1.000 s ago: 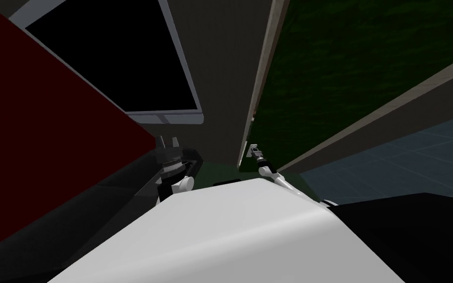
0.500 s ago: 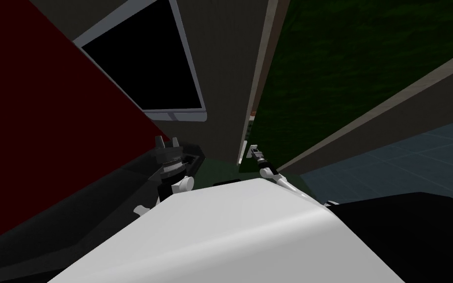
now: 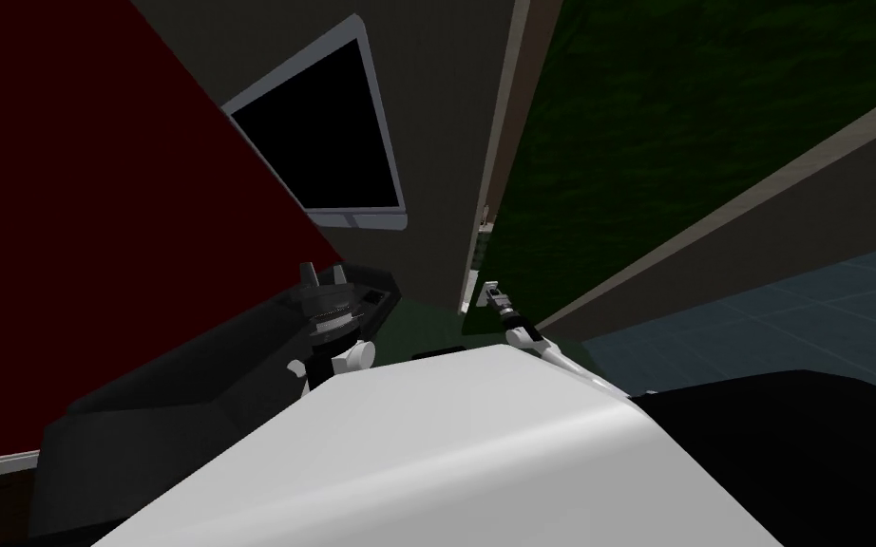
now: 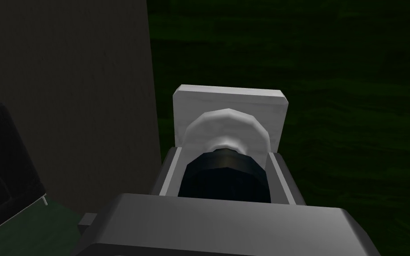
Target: Pull the door open
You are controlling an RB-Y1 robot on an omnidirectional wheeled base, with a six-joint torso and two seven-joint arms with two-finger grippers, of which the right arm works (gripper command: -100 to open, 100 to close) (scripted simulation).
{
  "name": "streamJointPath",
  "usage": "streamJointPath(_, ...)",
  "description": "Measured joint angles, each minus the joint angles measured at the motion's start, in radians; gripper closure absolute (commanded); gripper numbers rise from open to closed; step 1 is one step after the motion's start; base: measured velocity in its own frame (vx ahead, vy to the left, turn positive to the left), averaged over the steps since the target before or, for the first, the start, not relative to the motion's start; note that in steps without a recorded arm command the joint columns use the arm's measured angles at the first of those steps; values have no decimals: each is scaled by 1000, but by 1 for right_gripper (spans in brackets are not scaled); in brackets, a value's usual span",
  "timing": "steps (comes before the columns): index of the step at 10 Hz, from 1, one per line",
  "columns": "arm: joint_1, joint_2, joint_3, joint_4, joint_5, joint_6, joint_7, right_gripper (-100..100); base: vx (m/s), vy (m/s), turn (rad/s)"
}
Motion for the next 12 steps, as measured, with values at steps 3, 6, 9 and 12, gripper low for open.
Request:
streamJointPath(3, 10, -21, 21, -11, 3, -11, -18, 100, -188, -58, 114)
streamJointPath(6, 17, -50, 40, -15, 12, -35, -46, 100, -244, -82, 160)
streamJointPath(9, 35, -90, 70, -20, 27, -70, -87, 100, -245, -98, 174)
streamJointPath(12, 46, -108, 95, -22, 37, -90, -109, 100, -160, -56, 105)
